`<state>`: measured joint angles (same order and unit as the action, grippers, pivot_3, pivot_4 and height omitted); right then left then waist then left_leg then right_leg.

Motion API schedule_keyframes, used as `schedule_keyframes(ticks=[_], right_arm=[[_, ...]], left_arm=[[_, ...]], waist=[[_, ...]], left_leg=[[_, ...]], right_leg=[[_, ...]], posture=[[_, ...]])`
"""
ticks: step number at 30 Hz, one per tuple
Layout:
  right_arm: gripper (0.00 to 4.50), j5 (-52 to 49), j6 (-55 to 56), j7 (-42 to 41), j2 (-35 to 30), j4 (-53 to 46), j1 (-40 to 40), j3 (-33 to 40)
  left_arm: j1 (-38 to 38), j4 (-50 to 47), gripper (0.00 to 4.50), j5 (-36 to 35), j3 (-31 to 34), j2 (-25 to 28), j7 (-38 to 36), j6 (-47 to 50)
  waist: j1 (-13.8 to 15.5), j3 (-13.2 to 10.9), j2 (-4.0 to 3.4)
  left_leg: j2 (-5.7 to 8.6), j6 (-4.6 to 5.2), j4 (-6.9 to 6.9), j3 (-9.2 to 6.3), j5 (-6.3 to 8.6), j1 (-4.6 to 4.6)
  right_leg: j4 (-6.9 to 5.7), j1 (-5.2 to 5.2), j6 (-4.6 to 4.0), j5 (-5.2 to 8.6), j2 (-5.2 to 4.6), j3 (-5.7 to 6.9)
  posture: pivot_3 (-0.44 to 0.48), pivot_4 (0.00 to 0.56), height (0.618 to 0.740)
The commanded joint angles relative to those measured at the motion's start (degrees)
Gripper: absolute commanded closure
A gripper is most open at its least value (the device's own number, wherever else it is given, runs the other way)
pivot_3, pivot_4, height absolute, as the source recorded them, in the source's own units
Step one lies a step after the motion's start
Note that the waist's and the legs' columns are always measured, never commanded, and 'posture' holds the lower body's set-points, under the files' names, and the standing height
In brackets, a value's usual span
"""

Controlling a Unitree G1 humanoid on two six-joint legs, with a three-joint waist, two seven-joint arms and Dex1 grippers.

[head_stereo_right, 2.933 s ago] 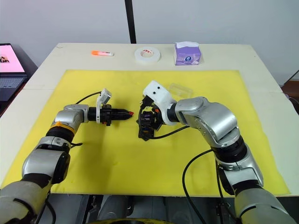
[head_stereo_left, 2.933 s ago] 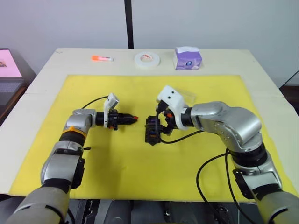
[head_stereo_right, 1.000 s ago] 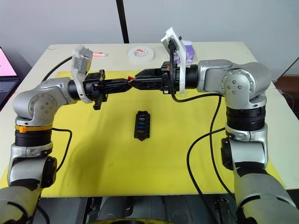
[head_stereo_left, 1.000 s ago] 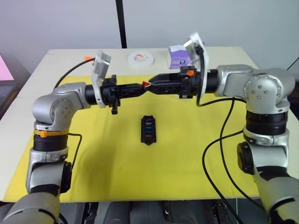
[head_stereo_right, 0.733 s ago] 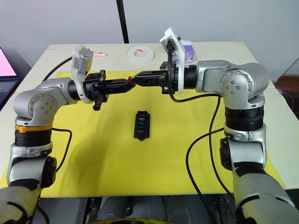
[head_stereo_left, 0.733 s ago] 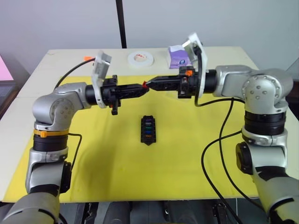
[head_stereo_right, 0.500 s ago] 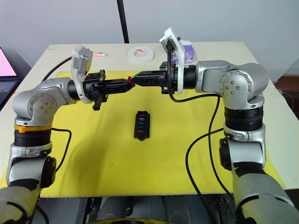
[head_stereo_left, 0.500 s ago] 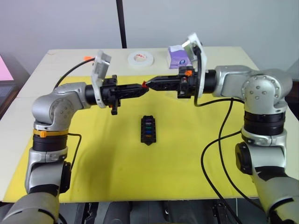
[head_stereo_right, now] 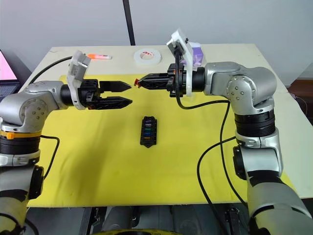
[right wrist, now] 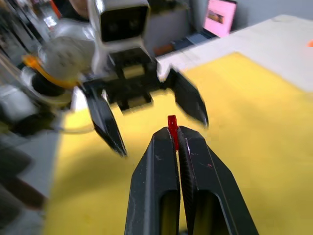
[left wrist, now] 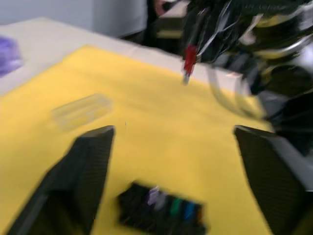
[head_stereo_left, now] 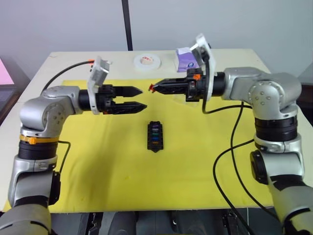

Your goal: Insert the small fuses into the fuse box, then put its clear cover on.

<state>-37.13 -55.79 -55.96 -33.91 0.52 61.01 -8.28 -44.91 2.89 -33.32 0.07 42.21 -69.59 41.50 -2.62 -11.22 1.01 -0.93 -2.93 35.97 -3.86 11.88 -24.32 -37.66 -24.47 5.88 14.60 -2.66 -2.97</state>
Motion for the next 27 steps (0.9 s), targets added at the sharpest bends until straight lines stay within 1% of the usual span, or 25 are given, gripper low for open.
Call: schedule_keyframes(ticks=[1, 4, 7, 10, 18, 27], right_arm=[[4.5, 10.81, 13.53, -6.59, -2.13, 4.22, 2.19, -7.49], [4.5, 17.57, 22.13, -10.85, -1.26, 9.23, 3.39, -12.58], [4.5, 21.24, 26.65, -12.99, 1.3, 13.49, 3.76, -14.84], [4.5, 24.64, 30.28, -14.79, 2.74, 15.65, 2.99, -16.76], [4.5, 27.84, 29.66, -17.59, 4.16, 17.08, 1.52, -17.12], [4.5, 29.84, 28.75, -18.24, 5.12, 17.91, -0.16, -17.0]], left_arm=[[1.03, 2.49, 0.04, 7.24, -3.41, 4.59, -4.79, -9.09], [2.67, 4.97, 0.04, 12.31, -6.43, 6.89, -7.51, -15.91], [3.54, 5.05, 0.04, 12.7, -6.53, 6.56, -8.42, -17.02], [5.03, 3.07, 0.04, 12.05, -6.16, 5.82, -8.07, -16.39], [9.32, -2.51, 0.04, 9.96, -4.69, 5.32, -6.34, -13.37], [10.3, -3.82, 0.04, 9.44, -4.62, 4.7, -5.11, -12.79]], waist=[[-0.15, 0.0, 0.0], [-0.15, -0.01, -0.02], [-0.01, -0.02, 0.0], [0.12, -0.02, -0.01], [0.06, -0.02, 0.0], [0.05, -0.02, -0.01]], left_leg=[[0.0, 0.0, -0.02, 0.04, 0.0, 0.0], [-0.01, 0.0, -0.09, 0.1, 0.0, 0.0], [-0.02, 0.0, -0.1, 0.11, 0.0, -0.09], [-0.02, 0.0, -0.08, 0.09, 0.0, -0.13], [-0.02, 0.0, -0.05, 0.07, 0.0, -0.12], [-0.02, 0.0, -0.04, 0.07, 0.0, -0.11]], right_leg=[[0.03, 0.0, 0.0, 0.0, 0.0, -0.02], [0.13, -0.02, 0.01, 0.0, -0.01, -0.05], [0.14, -0.08, 0.01, -0.01, -0.01, -0.05], [0.14, -0.1, 0.02, -0.01, -0.01, -0.05], [0.11, -0.1, 0.02, -0.02, -0.02, -0.05], [0.09, -0.09, 0.02, -0.02, -0.01, -0.04]], posture=[[0.0, 0.15, 0.74], [0.0, 0.15, 0.74], [0.0, 0.15, 0.74], [0.0, 0.15, 0.74], [0.0, 0.15, 0.74], [0.0, 0.15, 0.74]])
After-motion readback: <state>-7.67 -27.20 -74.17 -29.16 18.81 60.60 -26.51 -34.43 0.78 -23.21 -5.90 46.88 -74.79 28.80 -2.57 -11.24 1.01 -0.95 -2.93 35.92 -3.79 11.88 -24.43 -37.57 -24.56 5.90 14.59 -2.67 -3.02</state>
